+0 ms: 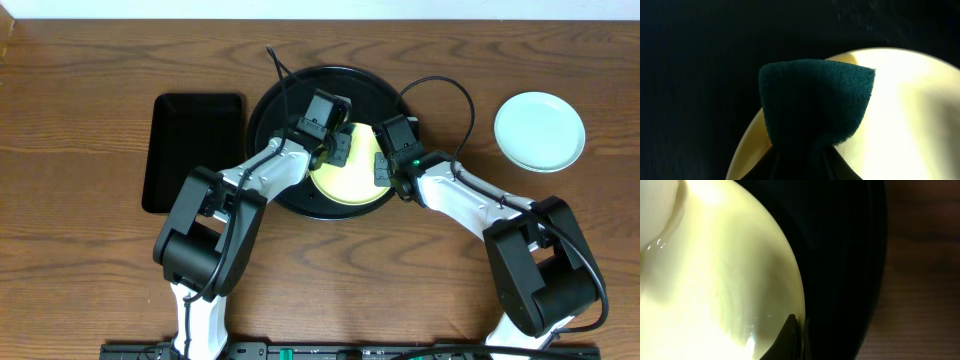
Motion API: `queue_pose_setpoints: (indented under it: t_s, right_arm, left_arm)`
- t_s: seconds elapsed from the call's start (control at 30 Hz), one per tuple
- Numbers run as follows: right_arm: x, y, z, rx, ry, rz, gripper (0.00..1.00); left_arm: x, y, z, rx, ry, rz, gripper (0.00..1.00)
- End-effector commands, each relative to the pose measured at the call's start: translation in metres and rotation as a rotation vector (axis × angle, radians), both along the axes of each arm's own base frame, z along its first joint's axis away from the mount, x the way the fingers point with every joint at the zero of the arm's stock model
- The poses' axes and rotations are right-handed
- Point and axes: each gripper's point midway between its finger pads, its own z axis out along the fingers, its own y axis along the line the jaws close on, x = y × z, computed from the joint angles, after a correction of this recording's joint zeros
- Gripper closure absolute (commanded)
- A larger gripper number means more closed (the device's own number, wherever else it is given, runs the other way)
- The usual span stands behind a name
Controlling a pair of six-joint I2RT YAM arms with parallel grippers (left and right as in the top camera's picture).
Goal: Clean dirty plates on tray and stack at the side
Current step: 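Scrub the yellow plate with the sponge while the right gripper holds it, then return the sponge with the left gripper to the black rectangular tray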
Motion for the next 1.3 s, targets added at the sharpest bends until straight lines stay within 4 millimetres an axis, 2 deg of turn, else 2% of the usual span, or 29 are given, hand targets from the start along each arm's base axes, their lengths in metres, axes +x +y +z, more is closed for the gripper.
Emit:
queue_pose_setpoints:
  t_s: [0.0,0.13,0.2,0.27,0.37,0.43,0.47,0.57,0.63,0.73,0.83,0.97,1.07,1.2,1.27]
  right_arm:
    - [-0.009,0.000,-0.009,-0.013,0.035,0.024,0.99]
    - [-0.009,0.000,-0.009,-0.013,0.035,0.024,0.99]
    - [-0.009,0.000,-0.009,-0.014,0.035,0.024,0.99]
    - [-0.009,0.000,-0.009,-0.014,0.035,0.024,0.99]
    - [-0.009,0.000,-0.009,-0.014,0.035,0.024,0.99]
    - [-0.009,0.000,-0.009,-0.013,0.034,0.024,0.99]
    - [-0.009,0.000,-0.009,-0.013,0.033,0.024,0.99]
    - [-0.008,0.000,-0.009,-0.011,0.029,0.024,0.99]
    - [-0.007,0.001,-0.008,-0.014,0.025,0.035,0.99]
    - [-0.005,0.002,-0.008,-0.026,0.017,0.064,0.99]
    - [0.002,0.004,-0.003,-0.039,-0.018,0.101,0.99]
    - [0.016,0.011,0.006,-0.051,-0.090,0.173,0.99]
    - [0.033,0.021,0.022,-0.100,-0.176,0.296,0.99]
    - [0.060,0.032,0.057,-0.235,-0.286,0.495,0.99]
    - [0.072,0.031,0.075,-0.287,-0.331,0.501,0.99]
  left_arm:
    - [0.018,0.040,-0.032,0.098,-0.020,0.096,0.92]
    - [0.043,0.029,-0.012,0.041,-0.146,0.094,0.92]
    - [0.059,0.023,0.008,0.005,-0.234,0.091,0.92]
    - [0.070,0.019,0.033,-0.026,-0.298,0.096,0.92]
    - [0.084,0.017,0.095,-0.082,-0.417,0.112,0.92]
    - [0.088,0.028,0.143,-0.098,-0.507,0.154,0.92]
    - [0.088,0.035,0.161,-0.099,-0.542,0.176,0.92]
    - [0.082,0.064,0.224,-0.100,-0.651,0.259,0.92]
    - [0.073,0.086,0.254,-0.089,-0.686,0.309,0.92]
    - [0.052,0.122,0.281,-0.067,-0.676,0.363,0.92]
    - [0.028,0.160,0.279,-0.036,-0.582,0.443,0.92]
    - [-0.014,0.206,0.245,0.024,-0.361,0.560,0.93]
    - [-0.046,0.225,0.217,0.071,-0.194,0.609,0.92]
    - [-0.083,0.239,0.186,0.132,-0.008,0.655,0.93]
    - [-0.097,0.245,0.176,0.156,0.056,0.667,0.92]
